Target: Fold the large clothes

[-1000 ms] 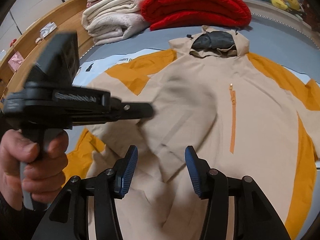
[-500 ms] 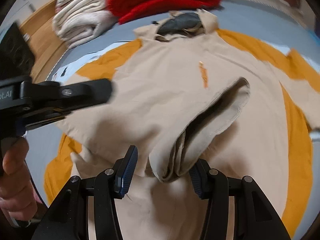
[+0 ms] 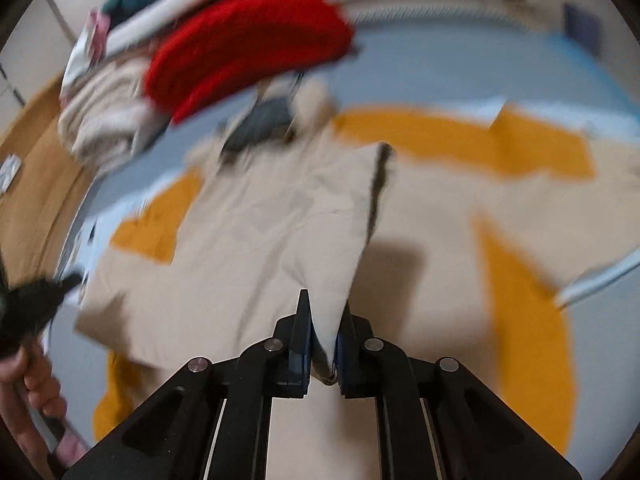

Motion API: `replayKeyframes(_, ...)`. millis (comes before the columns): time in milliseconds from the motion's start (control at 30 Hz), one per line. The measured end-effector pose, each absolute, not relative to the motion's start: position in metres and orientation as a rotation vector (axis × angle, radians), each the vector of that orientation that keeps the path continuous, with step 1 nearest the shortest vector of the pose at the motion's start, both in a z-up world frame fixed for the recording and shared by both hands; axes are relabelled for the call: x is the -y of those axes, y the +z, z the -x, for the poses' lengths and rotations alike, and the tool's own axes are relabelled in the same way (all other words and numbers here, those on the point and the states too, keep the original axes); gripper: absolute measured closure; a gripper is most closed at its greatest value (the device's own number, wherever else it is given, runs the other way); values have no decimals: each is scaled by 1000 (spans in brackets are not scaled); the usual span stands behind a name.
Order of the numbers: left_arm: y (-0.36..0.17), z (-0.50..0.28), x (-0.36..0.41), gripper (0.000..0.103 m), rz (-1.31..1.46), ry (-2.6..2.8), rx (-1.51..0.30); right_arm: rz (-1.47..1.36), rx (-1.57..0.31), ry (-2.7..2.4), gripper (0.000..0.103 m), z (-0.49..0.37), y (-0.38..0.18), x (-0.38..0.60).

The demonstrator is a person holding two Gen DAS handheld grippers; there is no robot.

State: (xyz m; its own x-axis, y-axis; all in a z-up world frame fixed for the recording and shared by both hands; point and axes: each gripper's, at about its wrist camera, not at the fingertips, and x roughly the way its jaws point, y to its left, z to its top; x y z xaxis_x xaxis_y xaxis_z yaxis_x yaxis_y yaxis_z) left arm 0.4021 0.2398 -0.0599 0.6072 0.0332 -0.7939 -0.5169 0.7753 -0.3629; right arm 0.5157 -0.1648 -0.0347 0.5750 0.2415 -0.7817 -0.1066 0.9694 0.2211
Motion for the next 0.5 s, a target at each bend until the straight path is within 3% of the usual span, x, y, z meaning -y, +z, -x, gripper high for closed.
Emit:
replayKeyframes(400,-140,-421,-232,89,656,353,-1204,-246,-1047,43,92,-555,-60,234)
replayKeyframes(500,-162,-412,-243,89,750,424,-1250,-260,-1073,-44,77,-558,-66,246)
